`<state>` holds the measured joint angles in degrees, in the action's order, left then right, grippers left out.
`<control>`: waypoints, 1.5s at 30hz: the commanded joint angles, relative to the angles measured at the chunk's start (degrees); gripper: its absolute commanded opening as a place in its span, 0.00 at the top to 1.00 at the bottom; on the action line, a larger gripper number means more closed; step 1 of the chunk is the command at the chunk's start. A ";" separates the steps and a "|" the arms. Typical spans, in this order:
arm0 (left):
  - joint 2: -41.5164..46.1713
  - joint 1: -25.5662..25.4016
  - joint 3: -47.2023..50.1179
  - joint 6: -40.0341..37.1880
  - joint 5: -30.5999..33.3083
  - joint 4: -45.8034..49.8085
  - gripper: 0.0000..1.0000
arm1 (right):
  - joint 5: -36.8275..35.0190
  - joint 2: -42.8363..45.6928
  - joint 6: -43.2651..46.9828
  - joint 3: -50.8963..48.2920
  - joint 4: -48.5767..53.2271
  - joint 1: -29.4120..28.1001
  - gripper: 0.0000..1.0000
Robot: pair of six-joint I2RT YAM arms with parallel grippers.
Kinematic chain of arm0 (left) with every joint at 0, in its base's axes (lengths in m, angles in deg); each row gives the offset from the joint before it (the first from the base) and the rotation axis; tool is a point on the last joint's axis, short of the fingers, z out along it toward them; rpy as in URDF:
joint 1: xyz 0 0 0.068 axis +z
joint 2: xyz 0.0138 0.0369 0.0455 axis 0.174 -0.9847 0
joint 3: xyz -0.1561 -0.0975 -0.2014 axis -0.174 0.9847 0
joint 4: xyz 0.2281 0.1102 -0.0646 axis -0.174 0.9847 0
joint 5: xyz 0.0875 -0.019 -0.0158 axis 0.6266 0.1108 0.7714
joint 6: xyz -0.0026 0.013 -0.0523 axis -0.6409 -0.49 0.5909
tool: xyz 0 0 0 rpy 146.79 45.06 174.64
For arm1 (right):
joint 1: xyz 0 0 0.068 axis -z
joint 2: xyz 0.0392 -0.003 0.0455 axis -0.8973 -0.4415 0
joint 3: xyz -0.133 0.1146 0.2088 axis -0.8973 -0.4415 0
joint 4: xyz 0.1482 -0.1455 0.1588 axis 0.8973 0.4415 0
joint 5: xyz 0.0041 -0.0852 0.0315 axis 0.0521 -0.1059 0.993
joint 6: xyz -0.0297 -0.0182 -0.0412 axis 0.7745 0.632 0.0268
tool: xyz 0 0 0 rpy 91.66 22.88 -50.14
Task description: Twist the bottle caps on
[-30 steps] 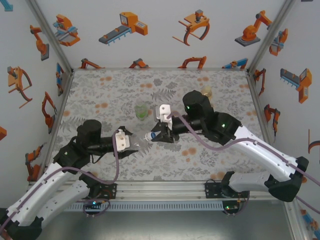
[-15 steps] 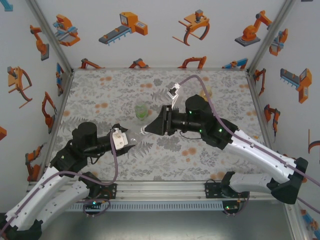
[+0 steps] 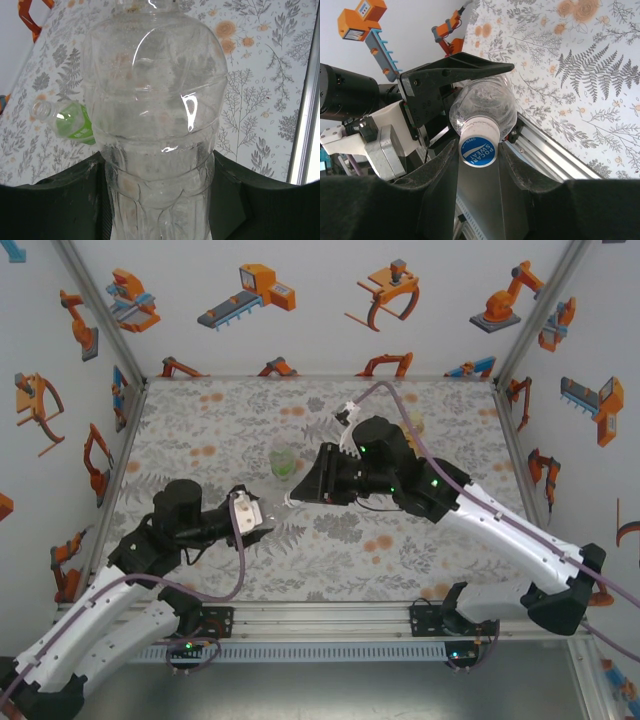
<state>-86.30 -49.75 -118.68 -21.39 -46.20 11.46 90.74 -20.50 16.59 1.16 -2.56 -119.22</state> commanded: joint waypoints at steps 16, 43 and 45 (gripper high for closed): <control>0.55 -0.53 -0.89 -0.41 -5.81 -4.16 1.00 | -0.83 2.36 9.73 2.54 1.09 -1.31 0.36; -3.03 -0.53 -2.53 -1.31 -12.49 -1.39 1.00 | 25.42 1.49 101.51 9.93 14.00 -1.44 0.46; -3.06 -0.54 -2.53 -1.24 -12.47 -1.25 1.00 | 24.91 1.15 101.30 8.86 12.52 -1.60 0.48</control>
<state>-89.60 -50.12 -118.81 -21.63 -56.58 9.87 112.95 -18.99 112.23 9.84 9.59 -120.45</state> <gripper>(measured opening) 0.569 0.526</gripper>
